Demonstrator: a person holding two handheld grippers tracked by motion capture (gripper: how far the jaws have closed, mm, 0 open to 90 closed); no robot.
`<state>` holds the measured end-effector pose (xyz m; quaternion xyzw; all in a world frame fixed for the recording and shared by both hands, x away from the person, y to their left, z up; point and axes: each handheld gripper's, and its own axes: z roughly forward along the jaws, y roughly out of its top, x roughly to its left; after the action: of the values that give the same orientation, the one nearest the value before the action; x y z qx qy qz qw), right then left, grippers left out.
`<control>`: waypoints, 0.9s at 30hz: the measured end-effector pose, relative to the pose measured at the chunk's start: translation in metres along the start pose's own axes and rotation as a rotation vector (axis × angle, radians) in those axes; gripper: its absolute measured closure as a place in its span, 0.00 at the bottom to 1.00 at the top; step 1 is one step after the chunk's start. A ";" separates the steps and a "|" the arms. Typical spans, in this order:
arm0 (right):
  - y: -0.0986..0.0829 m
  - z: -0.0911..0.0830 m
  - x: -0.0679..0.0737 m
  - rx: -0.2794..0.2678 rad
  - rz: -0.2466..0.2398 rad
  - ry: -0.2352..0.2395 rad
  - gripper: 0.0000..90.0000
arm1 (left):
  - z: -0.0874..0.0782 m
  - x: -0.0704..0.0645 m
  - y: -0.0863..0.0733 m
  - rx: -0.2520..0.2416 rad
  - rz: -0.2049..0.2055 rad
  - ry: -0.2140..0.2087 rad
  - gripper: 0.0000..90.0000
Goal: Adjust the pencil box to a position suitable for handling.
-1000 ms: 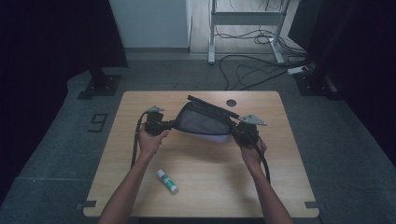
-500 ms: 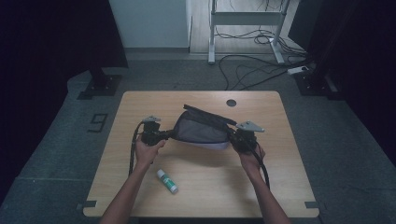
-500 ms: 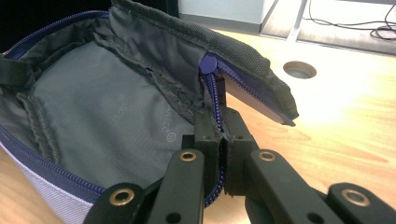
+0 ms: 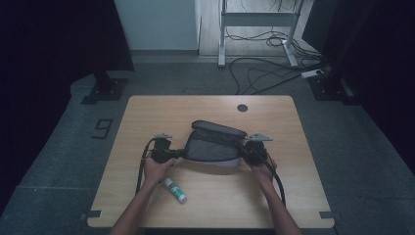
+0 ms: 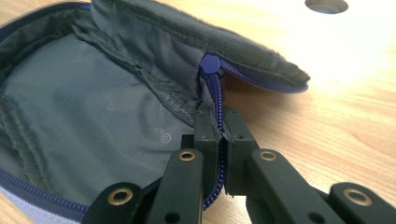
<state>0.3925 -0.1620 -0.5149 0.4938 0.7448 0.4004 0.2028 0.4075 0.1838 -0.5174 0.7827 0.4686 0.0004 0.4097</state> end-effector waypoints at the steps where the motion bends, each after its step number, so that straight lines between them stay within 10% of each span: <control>1: -0.001 0.003 -0.001 0.014 -0.001 -0.004 0.94 | 0.001 0.000 -0.001 0.004 -0.001 0.000 0.94; 10: -0.008 0.016 -0.005 0.092 0.002 -0.010 0.90 | 0.005 0.001 -0.004 0.011 -0.005 -0.002 0.87; 14: -0.008 0.015 -0.004 0.094 -0.008 -0.034 0.57 | 0.005 0.000 -0.003 -0.015 -0.002 0.031 0.66; 19: -0.008 0.011 -0.006 0.059 0.016 -0.058 0.45 | 0.000 -0.006 -0.001 -0.071 0.027 0.070 0.39; 27: -0.015 -0.011 -0.006 -0.050 0.008 -0.073 0.36 | -0.014 -0.009 -0.001 -0.091 0.076 0.079 0.35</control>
<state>0.3787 -0.1744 -0.5207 0.5060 0.7247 0.4012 0.2405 0.3965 0.1859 -0.5052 0.7798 0.4538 0.0683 0.4258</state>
